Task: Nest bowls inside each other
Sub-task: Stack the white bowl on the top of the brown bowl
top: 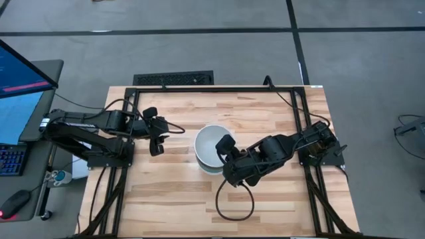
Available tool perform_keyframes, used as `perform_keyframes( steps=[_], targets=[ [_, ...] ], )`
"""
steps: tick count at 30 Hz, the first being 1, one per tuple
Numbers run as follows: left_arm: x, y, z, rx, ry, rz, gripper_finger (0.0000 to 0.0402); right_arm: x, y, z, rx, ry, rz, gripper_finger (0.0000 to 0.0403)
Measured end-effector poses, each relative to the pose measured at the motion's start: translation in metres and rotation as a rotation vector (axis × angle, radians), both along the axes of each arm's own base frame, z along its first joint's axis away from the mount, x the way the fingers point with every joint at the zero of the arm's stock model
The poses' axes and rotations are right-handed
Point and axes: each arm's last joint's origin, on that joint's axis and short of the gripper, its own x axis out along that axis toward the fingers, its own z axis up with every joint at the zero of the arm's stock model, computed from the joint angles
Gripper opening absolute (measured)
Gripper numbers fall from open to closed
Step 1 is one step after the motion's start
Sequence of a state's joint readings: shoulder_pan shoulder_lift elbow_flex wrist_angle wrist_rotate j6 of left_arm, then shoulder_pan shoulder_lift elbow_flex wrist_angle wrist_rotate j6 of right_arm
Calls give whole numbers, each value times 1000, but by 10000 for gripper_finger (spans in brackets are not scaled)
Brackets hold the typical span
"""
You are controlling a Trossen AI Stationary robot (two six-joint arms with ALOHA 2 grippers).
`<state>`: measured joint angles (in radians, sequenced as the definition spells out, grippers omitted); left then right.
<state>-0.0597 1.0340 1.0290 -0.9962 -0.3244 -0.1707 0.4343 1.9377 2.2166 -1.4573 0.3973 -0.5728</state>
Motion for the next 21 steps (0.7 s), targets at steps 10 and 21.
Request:
perform_keyframes(
  steps=[10, 21],
  targets=[
    [0, 0, 0, -7, -2, 7, 139, 0, -1, 0, 60, -22, -104, 52],
    [0, 0, 0, -6, -3, 7, 139, 0, -6, -1, 18, 14, -51, 52]
  ],
)
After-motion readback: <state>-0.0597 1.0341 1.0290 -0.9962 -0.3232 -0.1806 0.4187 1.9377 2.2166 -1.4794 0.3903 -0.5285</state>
